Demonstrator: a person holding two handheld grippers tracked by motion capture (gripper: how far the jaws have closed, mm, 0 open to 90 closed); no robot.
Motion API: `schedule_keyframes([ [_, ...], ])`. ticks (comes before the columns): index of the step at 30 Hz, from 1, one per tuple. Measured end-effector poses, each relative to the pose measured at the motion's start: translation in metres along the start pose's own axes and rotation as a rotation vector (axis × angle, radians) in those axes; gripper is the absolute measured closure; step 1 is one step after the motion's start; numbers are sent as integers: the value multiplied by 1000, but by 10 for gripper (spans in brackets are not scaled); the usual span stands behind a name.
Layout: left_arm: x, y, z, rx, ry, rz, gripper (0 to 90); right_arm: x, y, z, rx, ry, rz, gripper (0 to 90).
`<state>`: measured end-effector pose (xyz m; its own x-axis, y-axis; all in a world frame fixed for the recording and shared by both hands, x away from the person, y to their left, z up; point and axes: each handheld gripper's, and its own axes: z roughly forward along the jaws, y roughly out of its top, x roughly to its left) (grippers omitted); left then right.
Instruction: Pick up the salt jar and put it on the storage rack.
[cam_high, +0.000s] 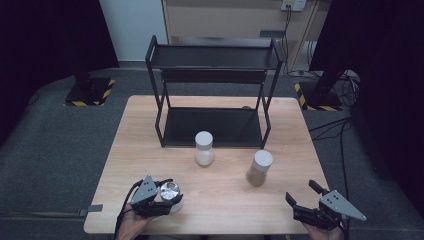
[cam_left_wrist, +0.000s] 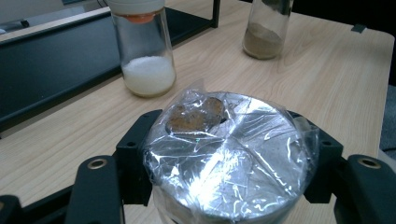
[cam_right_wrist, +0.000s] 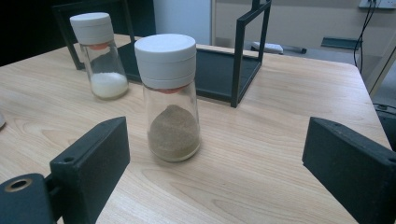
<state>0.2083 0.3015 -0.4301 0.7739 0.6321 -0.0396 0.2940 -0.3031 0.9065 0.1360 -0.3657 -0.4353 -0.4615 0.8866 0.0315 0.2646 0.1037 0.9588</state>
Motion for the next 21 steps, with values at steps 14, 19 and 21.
schedule_keyframes([
  [14, 5, 34, 9, -11, 97, -34, 338, -1, 0, 0, 1, 3, 0, 76],
  [19, 11, 47, 17, -15, 127, -39, 339, -1, 0, 0, 1, 4, 2, 76],
  [21, 12, 50, 19, -14, 137, -39, 338, -1, 0, 0, 1, 4, 3, 76],
])
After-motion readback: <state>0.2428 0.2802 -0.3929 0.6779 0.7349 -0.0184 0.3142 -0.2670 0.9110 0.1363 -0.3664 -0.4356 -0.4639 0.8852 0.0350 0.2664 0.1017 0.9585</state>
